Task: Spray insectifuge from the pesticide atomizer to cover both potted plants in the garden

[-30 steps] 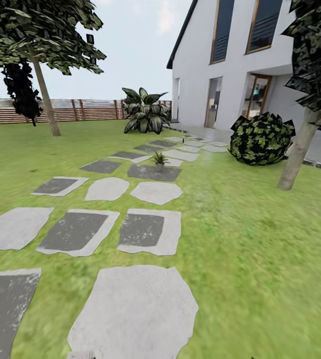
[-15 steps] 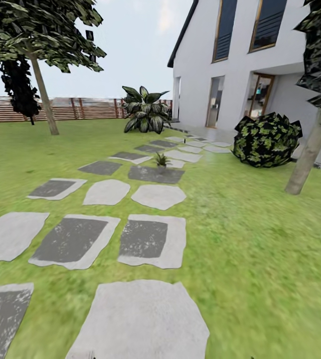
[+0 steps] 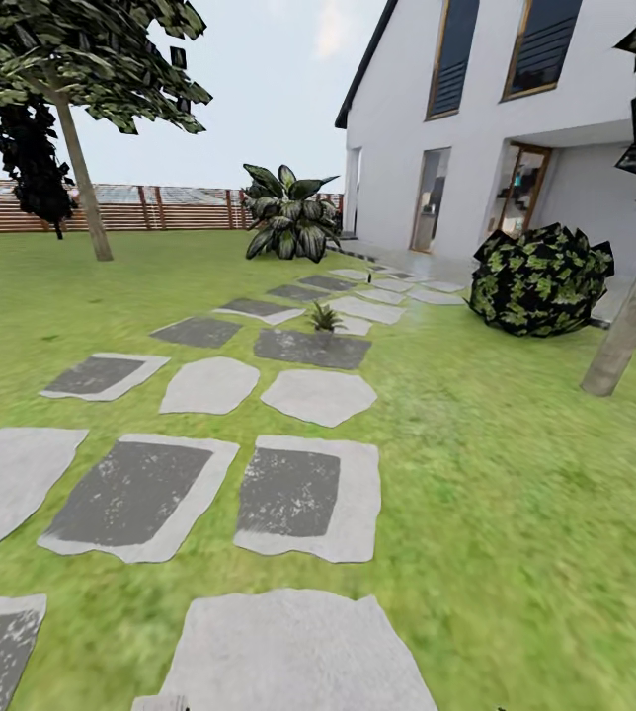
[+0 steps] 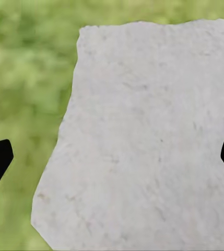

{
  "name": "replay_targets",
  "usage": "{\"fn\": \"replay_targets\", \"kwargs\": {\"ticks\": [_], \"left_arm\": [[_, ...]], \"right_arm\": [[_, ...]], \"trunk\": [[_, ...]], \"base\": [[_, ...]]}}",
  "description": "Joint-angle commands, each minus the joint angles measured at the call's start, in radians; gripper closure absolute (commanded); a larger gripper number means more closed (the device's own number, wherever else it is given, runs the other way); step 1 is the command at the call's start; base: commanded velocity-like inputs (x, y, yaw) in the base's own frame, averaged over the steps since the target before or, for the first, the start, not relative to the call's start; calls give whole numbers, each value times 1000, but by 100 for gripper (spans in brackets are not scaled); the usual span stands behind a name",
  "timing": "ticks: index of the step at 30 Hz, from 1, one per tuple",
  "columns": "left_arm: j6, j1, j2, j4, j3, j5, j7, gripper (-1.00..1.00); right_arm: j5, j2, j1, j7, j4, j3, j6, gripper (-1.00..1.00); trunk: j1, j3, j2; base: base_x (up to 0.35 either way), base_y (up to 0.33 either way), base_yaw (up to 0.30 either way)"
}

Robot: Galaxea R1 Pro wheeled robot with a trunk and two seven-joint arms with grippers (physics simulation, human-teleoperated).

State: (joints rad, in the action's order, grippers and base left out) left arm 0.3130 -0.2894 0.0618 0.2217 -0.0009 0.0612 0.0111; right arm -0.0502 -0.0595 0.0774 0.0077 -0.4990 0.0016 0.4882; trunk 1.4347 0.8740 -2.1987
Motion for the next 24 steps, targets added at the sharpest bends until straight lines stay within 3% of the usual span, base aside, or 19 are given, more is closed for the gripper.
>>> {"fn": "replay_targets", "kwargs": {"ticks": [1, 24], "left_arm": [[3, -1, 0, -1, -1, 6, 0, -100], [3, -1, 0, -1, -1, 6, 0, -100]], "right_arm": [[-5, 0, 1, 0, 0, 0, 3, -100], [-5, 0, 1, 0, 29, 1, 3, -100]], "trunk": [[0, 1, 0], [0, 1, 0]], "base": [[335, 98, 0], [335, 98, 0]]}}
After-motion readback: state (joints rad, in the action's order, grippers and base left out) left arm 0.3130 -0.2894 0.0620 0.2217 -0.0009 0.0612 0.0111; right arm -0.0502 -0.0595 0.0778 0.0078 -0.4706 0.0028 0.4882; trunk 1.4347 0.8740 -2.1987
